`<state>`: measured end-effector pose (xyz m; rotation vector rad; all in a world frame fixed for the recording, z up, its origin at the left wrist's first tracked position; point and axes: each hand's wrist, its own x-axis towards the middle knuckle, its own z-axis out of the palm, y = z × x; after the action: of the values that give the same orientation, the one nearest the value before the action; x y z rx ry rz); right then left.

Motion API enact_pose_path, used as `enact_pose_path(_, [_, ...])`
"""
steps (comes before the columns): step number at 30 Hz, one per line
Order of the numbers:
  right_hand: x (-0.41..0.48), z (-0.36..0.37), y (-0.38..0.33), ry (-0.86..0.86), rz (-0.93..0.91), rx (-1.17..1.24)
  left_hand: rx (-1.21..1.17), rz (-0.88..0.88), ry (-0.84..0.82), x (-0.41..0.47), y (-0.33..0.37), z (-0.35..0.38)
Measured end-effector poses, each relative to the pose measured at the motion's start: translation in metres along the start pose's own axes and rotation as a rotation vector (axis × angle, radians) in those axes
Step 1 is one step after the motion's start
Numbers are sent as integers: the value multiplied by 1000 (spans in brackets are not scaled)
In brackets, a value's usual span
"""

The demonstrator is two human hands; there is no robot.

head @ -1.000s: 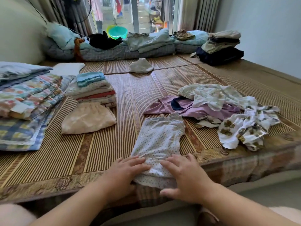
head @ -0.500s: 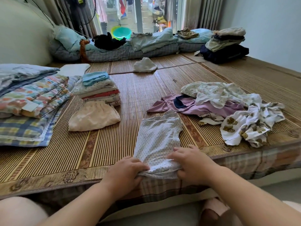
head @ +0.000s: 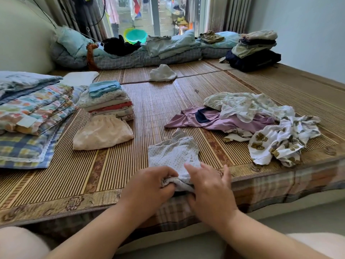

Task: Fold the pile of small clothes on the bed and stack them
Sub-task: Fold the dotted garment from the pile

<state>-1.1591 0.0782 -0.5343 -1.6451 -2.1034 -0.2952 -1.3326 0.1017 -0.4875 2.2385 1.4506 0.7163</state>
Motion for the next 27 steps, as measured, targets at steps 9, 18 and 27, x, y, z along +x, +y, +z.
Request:
enact_pose_path(9, [12, -6, 14, 163, 30, 109, -132, -151, 72, 9, 1, -12])
enact_pose_path(18, [31, -17, 21, 45, 123, -29, -109, -78, 63, 12, -2, -16])
enact_pose_path(27, [67, -57, 49, -148, 42, 601, -90, 6, 138, 39, 1, -58])
